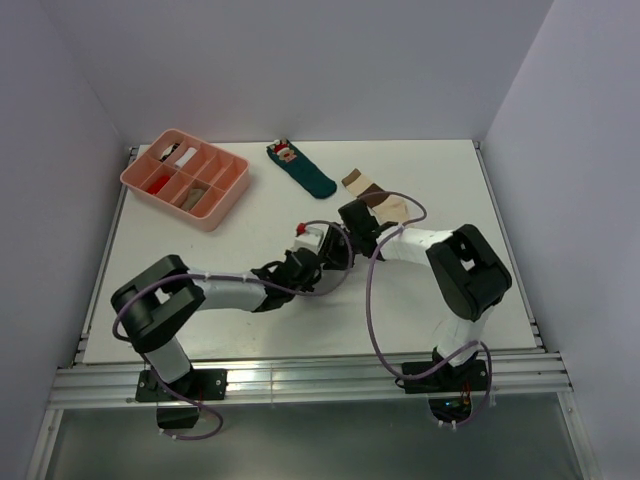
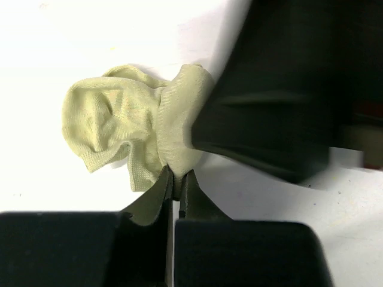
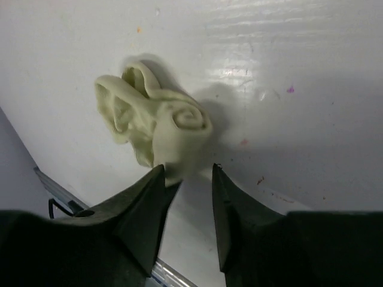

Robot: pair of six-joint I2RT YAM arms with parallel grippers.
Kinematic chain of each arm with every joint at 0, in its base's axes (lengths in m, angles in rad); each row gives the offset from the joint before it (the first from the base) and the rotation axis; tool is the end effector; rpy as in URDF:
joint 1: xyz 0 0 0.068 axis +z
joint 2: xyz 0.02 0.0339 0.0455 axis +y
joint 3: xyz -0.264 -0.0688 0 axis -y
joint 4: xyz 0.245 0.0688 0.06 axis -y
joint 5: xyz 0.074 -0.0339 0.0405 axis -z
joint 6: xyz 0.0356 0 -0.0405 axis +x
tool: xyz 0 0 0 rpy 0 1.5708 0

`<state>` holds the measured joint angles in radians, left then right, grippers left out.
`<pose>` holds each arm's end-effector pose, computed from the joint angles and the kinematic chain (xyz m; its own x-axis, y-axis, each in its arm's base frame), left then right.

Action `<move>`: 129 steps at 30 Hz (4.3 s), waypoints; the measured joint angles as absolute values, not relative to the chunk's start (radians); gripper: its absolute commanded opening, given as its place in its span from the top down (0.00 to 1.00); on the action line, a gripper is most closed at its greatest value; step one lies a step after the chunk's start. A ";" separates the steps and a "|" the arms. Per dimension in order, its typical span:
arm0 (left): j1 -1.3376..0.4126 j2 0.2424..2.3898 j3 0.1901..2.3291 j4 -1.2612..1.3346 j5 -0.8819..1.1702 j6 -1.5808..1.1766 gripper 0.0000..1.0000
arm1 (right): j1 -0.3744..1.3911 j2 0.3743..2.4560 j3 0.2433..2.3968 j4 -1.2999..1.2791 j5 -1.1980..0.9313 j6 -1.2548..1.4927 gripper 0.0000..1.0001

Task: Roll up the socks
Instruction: Roll the sock at the center of the board.

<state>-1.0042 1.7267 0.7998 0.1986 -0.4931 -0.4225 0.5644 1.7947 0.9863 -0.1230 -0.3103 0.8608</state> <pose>0.1939 -0.2733 0.1442 -0.5529 0.1961 -0.8099 0.3584 0.9334 -0.0187 0.2946 0.1994 0.1486 -0.9450 0.2564 -0.2031 0.0818 0.7864 0.6122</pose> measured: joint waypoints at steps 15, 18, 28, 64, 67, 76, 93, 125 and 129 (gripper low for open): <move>-0.658 1.581 0.519 0.471 0.110 -0.797 0.99 | 0.544 1.654 0.854 0.171 -0.331 0.916 0.36; -0.608 1.581 0.476 0.531 0.194 -0.875 0.99 | 0.552 1.685 0.848 0.197 -0.335 0.917 0.38; -0.513 1.625 0.400 0.684 0.344 -1.043 0.99 | 0.579 1.819 0.843 0.255 -0.388 0.923 0.46; -0.815 1.483 0.625 0.194 -0.174 -0.754 0.47 | 0.624 1.880 1.087 -0.145 -0.317 0.810 1.00; -0.905 1.475 0.658 0.165 -0.319 -0.678 0.47 | 0.628 1.880 1.102 -0.190 -0.303 0.809 1.00; -1.087 1.589 0.789 0.145 -0.622 -0.474 0.52 | 0.634 1.880 1.128 -0.256 -0.295 0.809 1.00; -1.148 1.807 0.879 0.065 -0.833 -0.410 0.63 | 0.635 1.880 1.128 -0.258 -0.303 0.810 1.00; -0.792 1.550 0.634 0.246 -0.128 -0.695 0.99 | 0.583 1.676 0.876 0.154 -0.393 0.899 0.28; -0.698 1.542 0.565 0.355 0.037 -0.775 0.99 | 0.583 1.678 0.856 0.172 -0.394 0.901 0.28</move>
